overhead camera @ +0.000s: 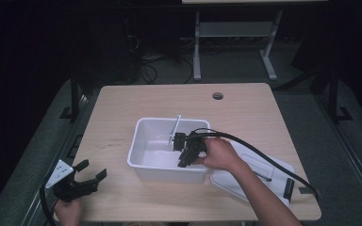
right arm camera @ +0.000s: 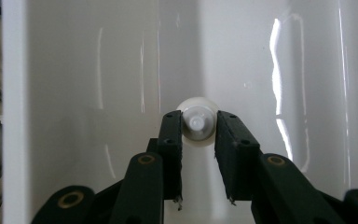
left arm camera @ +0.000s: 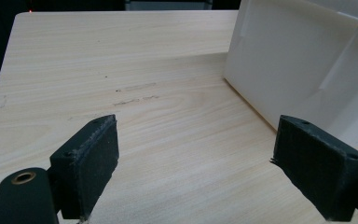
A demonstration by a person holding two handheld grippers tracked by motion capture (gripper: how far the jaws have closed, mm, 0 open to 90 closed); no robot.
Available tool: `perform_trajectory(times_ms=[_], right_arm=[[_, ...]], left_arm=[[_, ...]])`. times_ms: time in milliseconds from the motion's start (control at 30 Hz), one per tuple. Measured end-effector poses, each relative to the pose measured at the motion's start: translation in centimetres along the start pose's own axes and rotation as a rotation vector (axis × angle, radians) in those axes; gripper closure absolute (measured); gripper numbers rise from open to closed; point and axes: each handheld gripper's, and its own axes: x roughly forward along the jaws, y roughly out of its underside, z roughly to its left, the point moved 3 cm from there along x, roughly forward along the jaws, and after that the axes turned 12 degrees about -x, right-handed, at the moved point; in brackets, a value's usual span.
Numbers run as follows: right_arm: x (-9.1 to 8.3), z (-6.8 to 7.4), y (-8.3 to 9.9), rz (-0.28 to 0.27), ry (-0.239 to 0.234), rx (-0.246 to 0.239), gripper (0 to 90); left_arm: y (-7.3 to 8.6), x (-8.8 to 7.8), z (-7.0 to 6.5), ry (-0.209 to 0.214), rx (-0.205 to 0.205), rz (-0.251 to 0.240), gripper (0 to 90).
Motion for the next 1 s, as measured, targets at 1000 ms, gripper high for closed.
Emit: perform_trajectory(times_ms=[1000], right_arm=[[-1.9, 1.2, 0.0, -0.039, 0.004, -0.005, 65.2]], left_arm=[[0.0, 0.2, -0.2, 0.002, 0.001, 0.005, 13.0]])
